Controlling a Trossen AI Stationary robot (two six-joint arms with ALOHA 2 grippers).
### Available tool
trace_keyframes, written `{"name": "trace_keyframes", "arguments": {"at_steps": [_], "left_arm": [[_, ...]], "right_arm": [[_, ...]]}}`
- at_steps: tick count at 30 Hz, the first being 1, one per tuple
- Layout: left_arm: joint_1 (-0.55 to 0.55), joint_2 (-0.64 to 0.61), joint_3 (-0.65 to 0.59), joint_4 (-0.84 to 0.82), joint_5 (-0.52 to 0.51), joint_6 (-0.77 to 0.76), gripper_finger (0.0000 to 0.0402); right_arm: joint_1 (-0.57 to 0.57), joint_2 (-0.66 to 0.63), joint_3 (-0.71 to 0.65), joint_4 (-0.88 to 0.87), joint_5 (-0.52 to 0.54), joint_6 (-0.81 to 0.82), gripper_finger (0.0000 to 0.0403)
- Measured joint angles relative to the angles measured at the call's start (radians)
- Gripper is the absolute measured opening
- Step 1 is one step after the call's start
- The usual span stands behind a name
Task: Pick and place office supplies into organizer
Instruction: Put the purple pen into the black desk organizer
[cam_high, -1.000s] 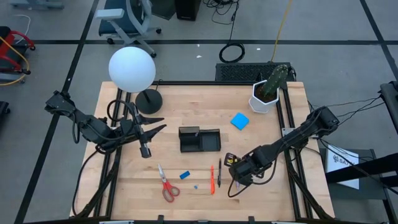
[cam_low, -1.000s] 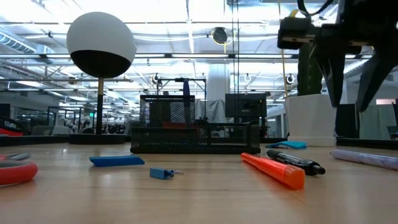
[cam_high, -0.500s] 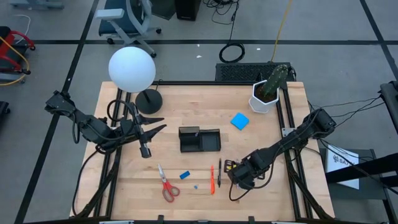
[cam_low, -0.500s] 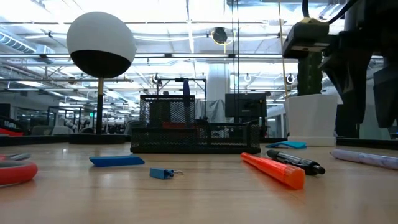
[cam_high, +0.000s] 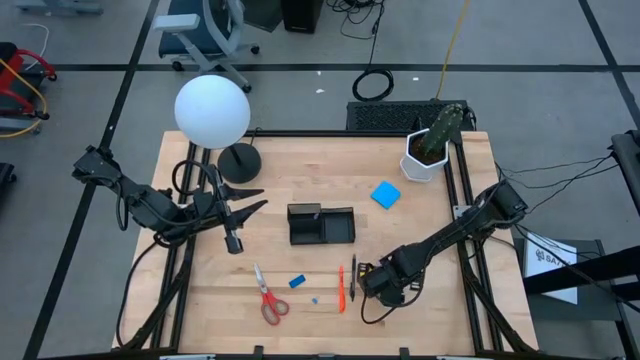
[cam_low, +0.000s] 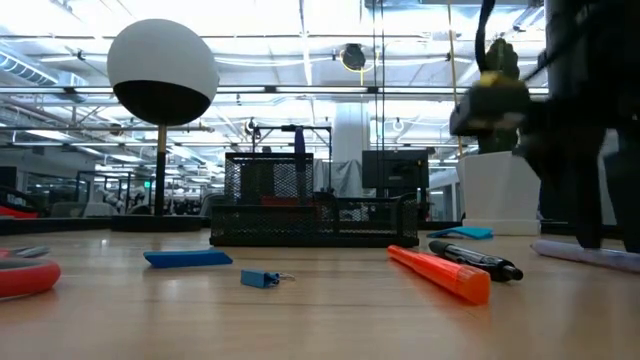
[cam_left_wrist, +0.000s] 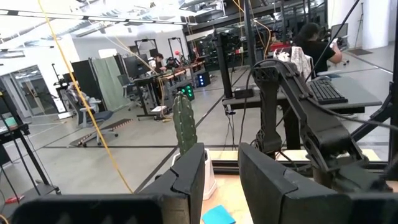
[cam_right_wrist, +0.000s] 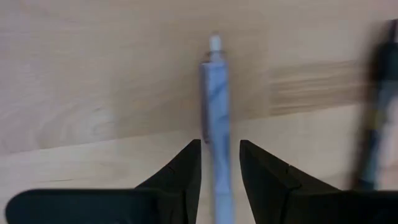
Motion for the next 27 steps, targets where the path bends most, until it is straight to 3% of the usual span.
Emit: {"name": "trace_keyframes", "arguments": {"at_steps": [9, 17, 27], "left_arm": [[0.0, 0.0, 0.0, 0.0, 0.0, 0.0, 0.0104], [0.0, 0.0, 0.0, 0.0, 0.0, 0.0, 0.0104], [0.0, 0.0, 0.0, 0.0, 0.0, 0.0, 0.0104]], "right_arm": [[-0.002, 0.043, 0.003, 0.019, -0.024, -0.002, 0.0092], [-0.002, 0.045, 0.001, 0.024, -0.027, 0.0, 0.0022], [-0.001, 0.032, 0.0, 0.031, -0.019, 0.026, 0.0021]]}}
